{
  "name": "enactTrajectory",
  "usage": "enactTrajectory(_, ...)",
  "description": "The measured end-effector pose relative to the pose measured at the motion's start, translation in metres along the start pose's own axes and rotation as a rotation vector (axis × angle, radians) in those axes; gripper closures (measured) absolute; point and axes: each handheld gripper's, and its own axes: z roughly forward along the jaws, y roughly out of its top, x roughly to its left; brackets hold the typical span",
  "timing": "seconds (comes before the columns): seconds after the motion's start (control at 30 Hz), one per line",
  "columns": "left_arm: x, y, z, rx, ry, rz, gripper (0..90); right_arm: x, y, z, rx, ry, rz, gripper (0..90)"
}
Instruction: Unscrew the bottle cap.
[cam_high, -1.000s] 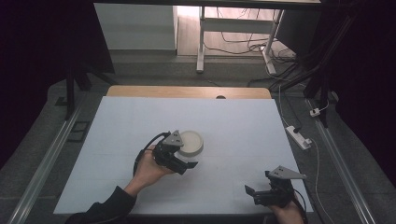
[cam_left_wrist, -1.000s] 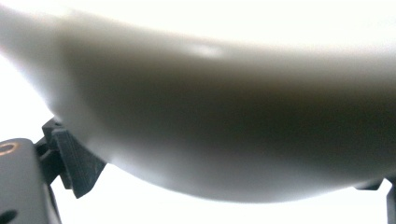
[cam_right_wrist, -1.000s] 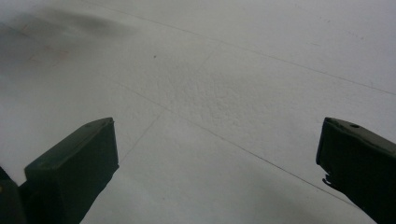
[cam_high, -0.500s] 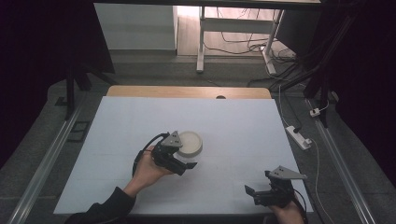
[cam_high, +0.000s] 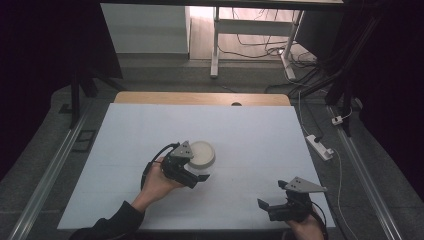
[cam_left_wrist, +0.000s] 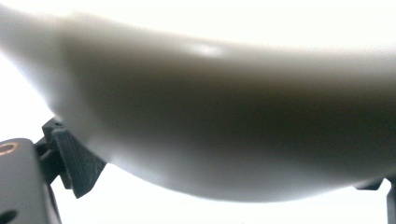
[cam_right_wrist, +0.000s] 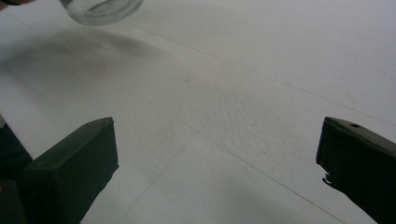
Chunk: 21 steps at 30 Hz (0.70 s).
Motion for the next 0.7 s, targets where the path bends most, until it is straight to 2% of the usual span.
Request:
enactTrajectory(0.37, 0.0, -0.001, -0.001, -0.008, -0.002, -0.005, 7.8, 0.016, 0.02, 0.008, -0.056, 0.103, -0.035, 0.0)
enactTrajectory(0.7, 0.0, -0.001, -0.001, -0.007, -0.006, -0.007, 7.8, 0.033, 0.042, 0.022, -0.046, 0.179, -0.08, 0.0)
